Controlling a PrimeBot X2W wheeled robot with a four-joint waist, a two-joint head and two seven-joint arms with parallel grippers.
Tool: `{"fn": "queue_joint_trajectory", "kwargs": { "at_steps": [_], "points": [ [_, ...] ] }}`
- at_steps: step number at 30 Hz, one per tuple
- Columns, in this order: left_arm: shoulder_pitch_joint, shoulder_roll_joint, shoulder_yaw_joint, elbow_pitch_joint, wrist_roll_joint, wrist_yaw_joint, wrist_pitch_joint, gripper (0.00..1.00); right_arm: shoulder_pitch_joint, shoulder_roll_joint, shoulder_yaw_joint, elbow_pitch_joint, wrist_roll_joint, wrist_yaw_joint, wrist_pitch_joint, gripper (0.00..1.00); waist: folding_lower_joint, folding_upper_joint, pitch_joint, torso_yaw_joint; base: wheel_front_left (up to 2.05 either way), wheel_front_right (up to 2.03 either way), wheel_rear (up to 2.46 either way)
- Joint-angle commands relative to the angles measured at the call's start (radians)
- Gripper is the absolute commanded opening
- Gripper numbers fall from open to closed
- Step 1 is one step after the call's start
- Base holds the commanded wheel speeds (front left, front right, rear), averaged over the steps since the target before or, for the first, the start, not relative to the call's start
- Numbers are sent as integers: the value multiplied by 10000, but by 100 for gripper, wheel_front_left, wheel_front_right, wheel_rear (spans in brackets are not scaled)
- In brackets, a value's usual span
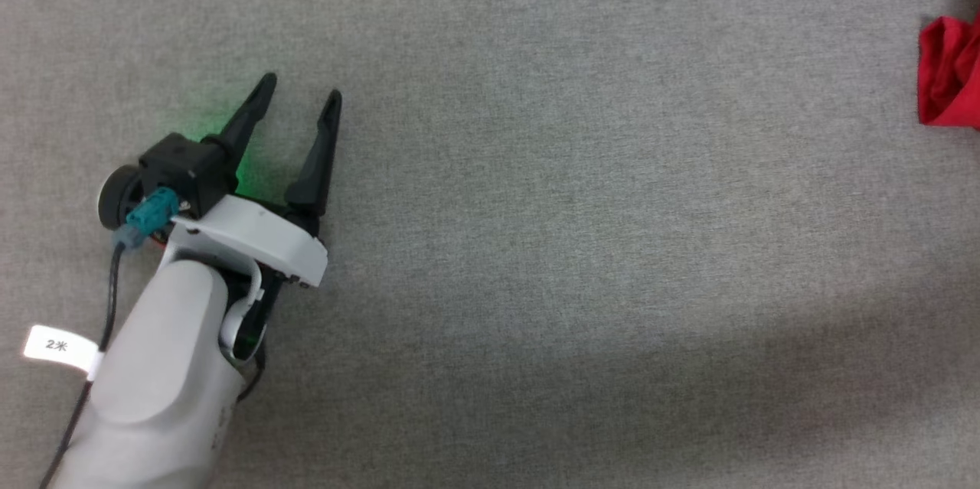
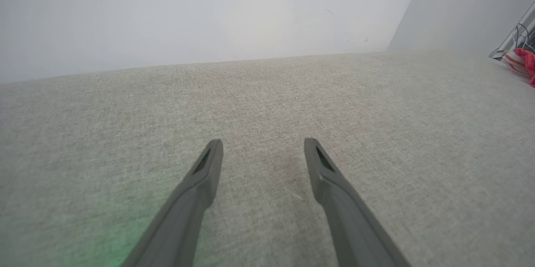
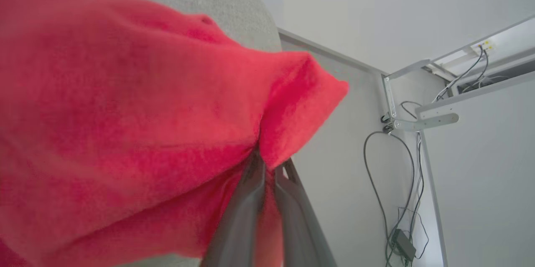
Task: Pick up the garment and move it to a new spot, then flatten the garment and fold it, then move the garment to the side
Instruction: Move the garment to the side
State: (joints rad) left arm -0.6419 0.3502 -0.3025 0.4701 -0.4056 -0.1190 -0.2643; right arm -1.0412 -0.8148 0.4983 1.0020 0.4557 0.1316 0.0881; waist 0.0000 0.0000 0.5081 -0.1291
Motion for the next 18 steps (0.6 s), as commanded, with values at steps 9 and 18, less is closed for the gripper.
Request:
{"fn": "queue_joint_trajectory", "kwargs": {
  "at_steps": [9, 18],
  "points": [
    [-63, 91, 40, 333, -60, -14, 9, 100, -435, 545, -245, 1138, -312, -21, -505, 45, 0, 0, 11, 213, 0, 0, 0],
    [184, -78, 212, 141, -120, -46, 8, 100, -816, 796, -406, 1715, -622, -21, -1208, 100, 0, 0, -475, 356, 0, 0, 0]
  ]
}}
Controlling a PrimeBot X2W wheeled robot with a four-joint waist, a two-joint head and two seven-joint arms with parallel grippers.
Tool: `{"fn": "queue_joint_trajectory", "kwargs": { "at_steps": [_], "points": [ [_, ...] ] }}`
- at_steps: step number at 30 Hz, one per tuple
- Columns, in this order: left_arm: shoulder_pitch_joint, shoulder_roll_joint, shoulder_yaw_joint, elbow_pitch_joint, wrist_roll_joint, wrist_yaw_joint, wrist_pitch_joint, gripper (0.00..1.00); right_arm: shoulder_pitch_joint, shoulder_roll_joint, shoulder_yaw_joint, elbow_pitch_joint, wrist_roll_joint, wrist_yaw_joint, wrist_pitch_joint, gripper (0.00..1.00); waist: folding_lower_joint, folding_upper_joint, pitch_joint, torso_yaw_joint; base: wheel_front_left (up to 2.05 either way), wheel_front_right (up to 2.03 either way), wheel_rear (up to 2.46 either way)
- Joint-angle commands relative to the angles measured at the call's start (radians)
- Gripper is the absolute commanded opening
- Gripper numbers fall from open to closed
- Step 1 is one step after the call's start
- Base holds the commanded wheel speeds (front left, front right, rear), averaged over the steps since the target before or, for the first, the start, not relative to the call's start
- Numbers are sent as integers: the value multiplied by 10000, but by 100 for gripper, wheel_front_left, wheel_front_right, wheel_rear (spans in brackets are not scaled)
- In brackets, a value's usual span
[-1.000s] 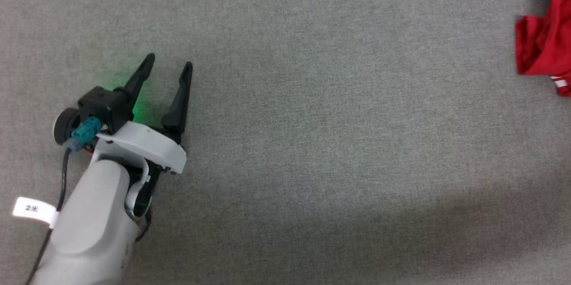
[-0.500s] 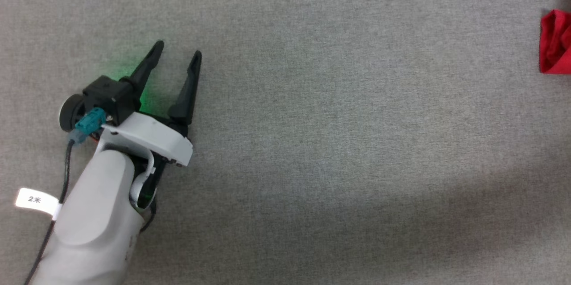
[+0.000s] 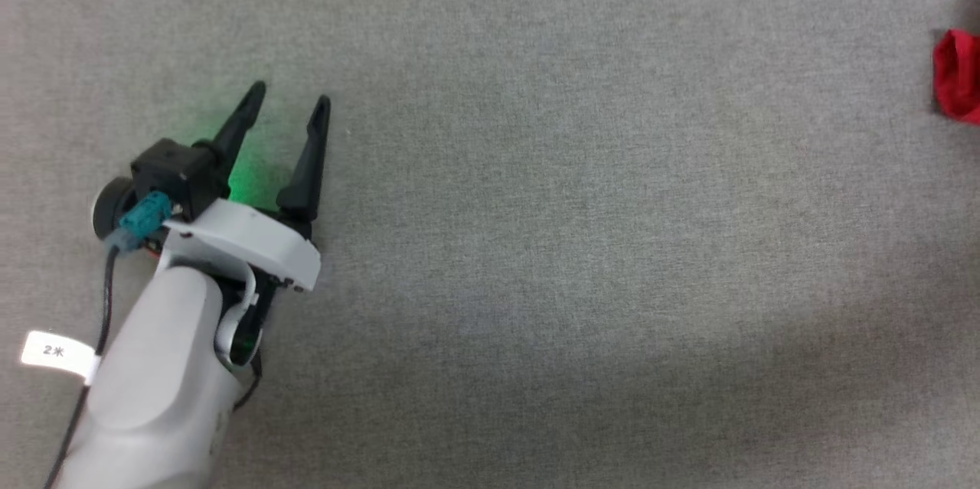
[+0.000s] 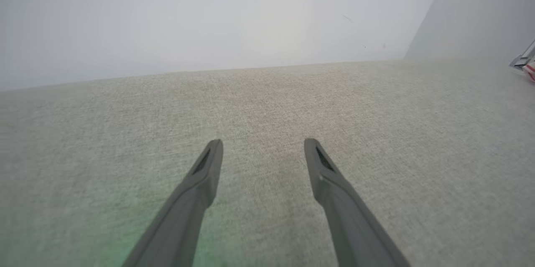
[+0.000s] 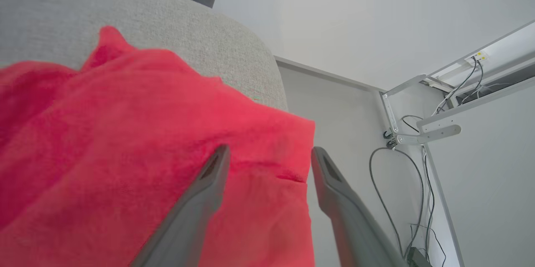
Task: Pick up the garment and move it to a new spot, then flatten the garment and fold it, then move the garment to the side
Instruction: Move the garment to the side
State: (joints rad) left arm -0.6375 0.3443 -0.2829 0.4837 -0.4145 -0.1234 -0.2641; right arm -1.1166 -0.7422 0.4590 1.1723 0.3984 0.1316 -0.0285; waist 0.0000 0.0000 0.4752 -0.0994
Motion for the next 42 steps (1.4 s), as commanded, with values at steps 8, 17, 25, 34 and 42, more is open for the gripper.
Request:
{"fn": "queue_joint_trajectory", "kwargs": {
  "at_steps": [8, 17, 25, 34, 42],
  "points": [
    [716, -118, 407, -91, -46, 6, 4, 100, 99, 578, -330, 247, 75, -21, -1184, 100, 0, 0, -1056, 282, 0, 0, 0],
    [1694, -151, 860, -157, -103, 21, 3, 100, 1118, 1441, -510, 123, 177, -20, -2206, 100, 0, 0, -2345, 711, 0, 0, 0],
    [2666, 4, 1245, -32, -167, 65, 0, 100, 2721, 1979, -1179, -1321, 43, -20, -2360, 100, 0, 0, -3313, 1002, 0, 0, 0],
    [3739, 141, 1726, -127, -304, 172, 0, 100, 5541, 2875, -2896, -4195, -841, -21, -2364, 100, 0, 0, -4100, 1210, 0, 0, 0],
    [4663, 206, 1984, -361, -453, 89, -2, 100, 7776, 3797, -4162, -6289, -1351, -20, -2366, 100, 0, 0, -4570, 1375, 0, 0, 0]
  ]
}}
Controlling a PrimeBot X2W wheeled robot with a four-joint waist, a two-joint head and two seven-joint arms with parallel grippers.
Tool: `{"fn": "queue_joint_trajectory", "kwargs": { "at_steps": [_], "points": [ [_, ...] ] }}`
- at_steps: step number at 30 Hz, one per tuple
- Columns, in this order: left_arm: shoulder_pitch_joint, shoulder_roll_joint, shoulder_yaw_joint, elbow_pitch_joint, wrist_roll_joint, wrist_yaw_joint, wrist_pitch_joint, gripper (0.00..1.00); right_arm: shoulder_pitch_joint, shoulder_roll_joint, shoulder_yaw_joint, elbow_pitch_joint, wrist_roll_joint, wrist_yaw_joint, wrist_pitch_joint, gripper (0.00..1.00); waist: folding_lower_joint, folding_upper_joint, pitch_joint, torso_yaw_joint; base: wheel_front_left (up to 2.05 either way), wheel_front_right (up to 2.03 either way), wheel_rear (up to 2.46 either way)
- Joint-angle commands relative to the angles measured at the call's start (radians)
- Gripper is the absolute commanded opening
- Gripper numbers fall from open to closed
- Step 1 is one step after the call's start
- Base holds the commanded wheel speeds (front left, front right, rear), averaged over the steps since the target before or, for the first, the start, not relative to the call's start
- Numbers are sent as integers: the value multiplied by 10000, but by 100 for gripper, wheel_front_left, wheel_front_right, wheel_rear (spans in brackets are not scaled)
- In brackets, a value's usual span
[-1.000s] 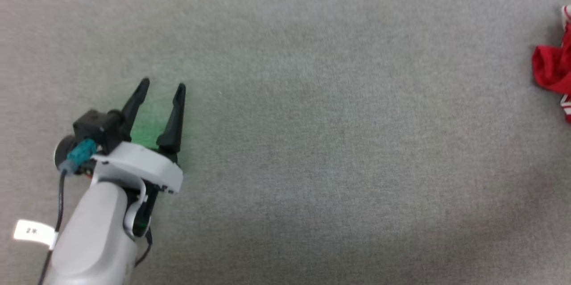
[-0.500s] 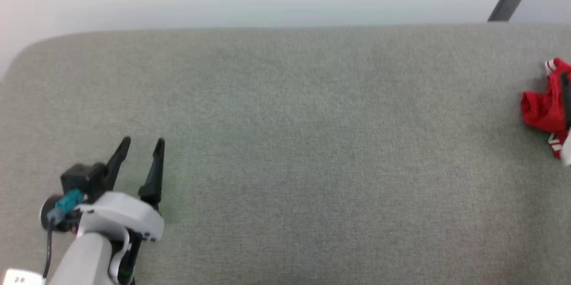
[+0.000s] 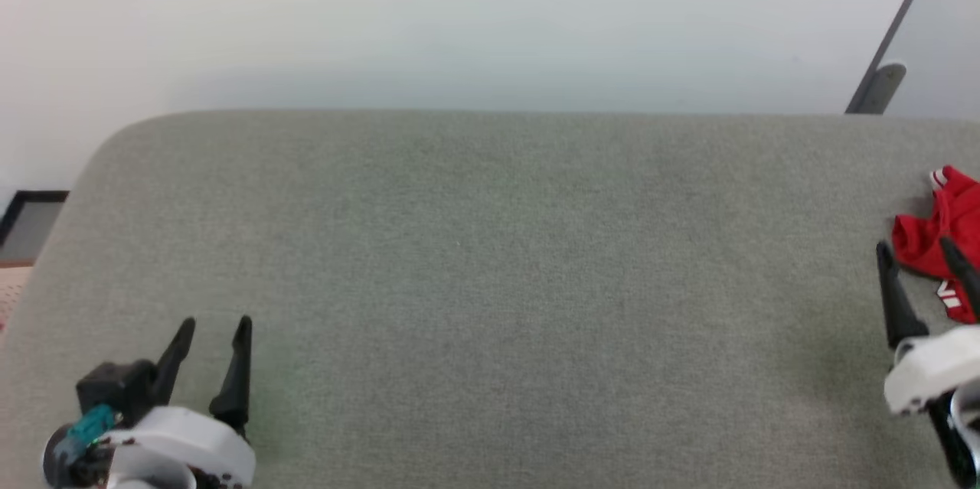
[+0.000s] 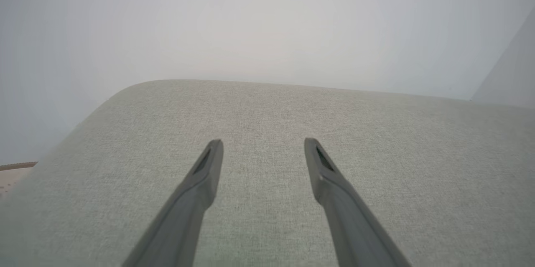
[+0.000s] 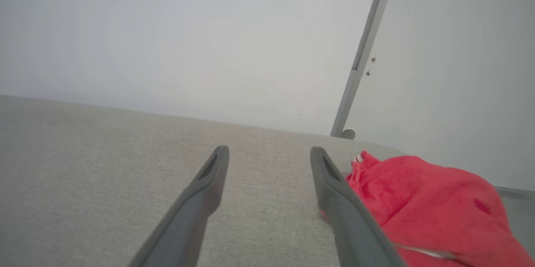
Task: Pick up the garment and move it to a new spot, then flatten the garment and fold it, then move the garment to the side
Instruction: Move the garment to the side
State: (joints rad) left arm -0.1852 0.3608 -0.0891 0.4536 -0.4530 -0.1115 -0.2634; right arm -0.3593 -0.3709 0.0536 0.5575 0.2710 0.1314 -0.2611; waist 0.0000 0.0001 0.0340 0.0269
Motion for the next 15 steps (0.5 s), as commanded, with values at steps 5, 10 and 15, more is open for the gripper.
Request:
{"fn": "queue_joint_trajectory", "kwargs": {
  "at_steps": [5, 10, 15],
  "points": [
    [572, 31, 185, -332, 56, -40, -8, 100, 1131, 533, -549, -1093, -386, -18, -42, 100, 0, -1, -284, 164, 0, 0, 0],
    [1050, -75, 408, -743, 154, -69, -9, 100, 2087, 1118, -989, -2055, -760, -18, -41, 100, 0, -1, -366, 185, 0, 0, 0],
    [1353, -173, 535, -986, 226, -108, -9, 100, 2779, 1558, -1263, -2694, -940, -18, -41, 100, 0, -1, -382, 160, 0, 0, 0]
  ]
}}
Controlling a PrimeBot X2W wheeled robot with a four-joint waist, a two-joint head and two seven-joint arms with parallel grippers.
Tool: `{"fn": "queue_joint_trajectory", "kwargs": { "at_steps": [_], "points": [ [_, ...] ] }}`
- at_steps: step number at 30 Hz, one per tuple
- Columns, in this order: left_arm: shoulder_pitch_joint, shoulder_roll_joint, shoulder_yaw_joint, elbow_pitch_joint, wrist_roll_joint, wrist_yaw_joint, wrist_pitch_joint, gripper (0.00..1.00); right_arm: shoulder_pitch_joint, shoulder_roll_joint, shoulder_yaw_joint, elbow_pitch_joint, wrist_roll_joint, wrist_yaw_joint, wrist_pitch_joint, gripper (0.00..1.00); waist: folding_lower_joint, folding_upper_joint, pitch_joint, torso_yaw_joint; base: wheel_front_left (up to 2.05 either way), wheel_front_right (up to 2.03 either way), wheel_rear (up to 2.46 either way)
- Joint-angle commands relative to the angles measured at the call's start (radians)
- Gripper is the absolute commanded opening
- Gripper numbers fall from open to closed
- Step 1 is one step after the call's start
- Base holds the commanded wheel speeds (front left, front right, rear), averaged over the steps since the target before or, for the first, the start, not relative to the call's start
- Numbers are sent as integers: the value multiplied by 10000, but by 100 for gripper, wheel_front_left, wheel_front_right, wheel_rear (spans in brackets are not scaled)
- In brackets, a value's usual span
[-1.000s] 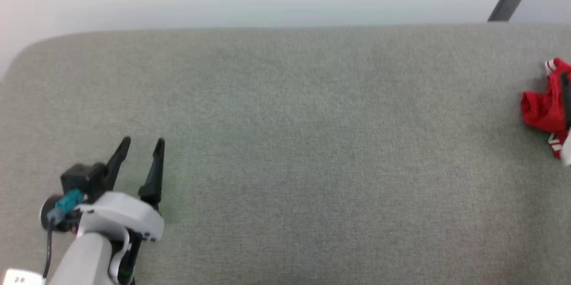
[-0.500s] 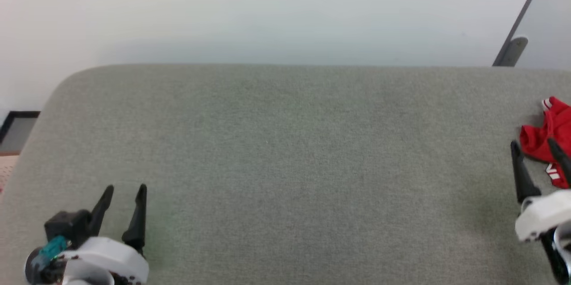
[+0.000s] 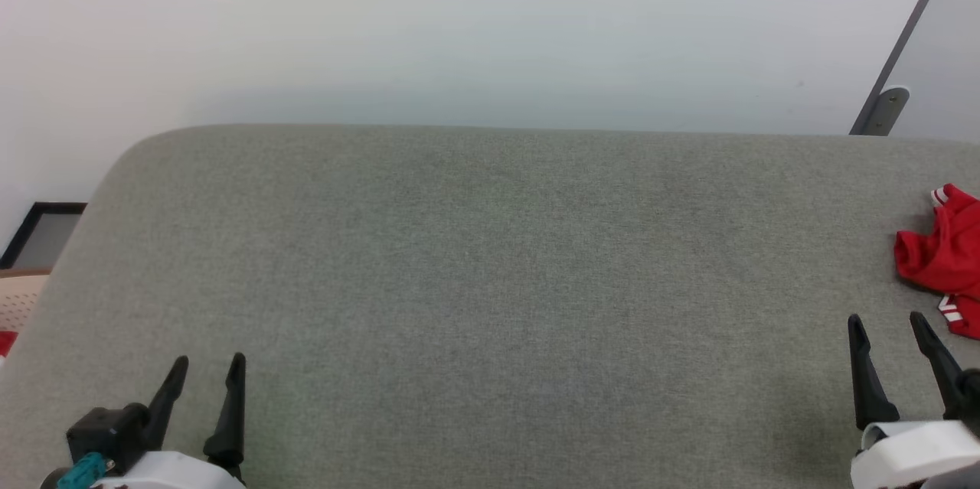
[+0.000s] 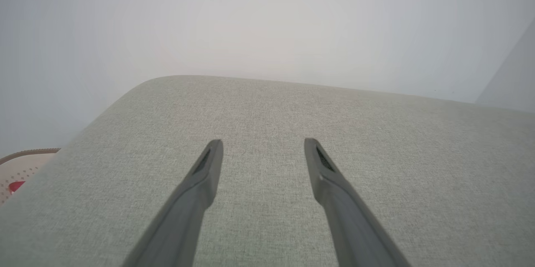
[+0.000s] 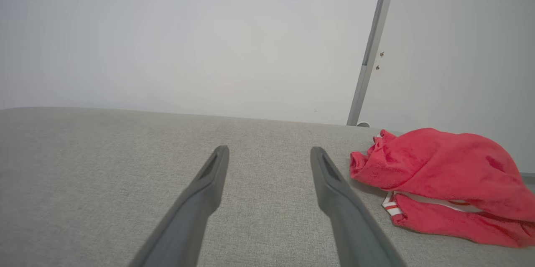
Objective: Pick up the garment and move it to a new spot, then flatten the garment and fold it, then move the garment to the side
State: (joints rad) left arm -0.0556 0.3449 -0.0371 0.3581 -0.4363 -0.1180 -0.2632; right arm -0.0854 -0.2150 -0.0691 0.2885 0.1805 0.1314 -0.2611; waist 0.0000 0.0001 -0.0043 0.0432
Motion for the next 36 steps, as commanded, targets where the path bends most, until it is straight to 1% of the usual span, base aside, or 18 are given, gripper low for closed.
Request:
{"fn": "queue_joint_trajectory", "kwargs": {
  "at_steps": [1, 6, 15, 36],
  "points": [
    [86, -26, 46, -78, 80, -46, -11, 100, 139, 51, -80, -111, -86, -18, -41, 100, 0, -1, 3, -14, 0, 0, 0],
    [221, -146, 218, -288, 172, -63, -11, 100, 542, 395, -300, -474, -76, -18, -41, 100, 0, -1, 17, -90, 0, 0, 0],
    [289, -223, 169, -274, 288, -117, -11, 100, 896, 688, -434, -878, -305, -18, 26, 100, 0, -1, 77, -235, 0, 0, 0],
    [344, -276, 66, -403, 126, -132, -11, 100, 1024, 833, -526, -1112, -466, -18, 137, 100, 0, -1, 85, -224, 0, 0, 0]
  ]
}}
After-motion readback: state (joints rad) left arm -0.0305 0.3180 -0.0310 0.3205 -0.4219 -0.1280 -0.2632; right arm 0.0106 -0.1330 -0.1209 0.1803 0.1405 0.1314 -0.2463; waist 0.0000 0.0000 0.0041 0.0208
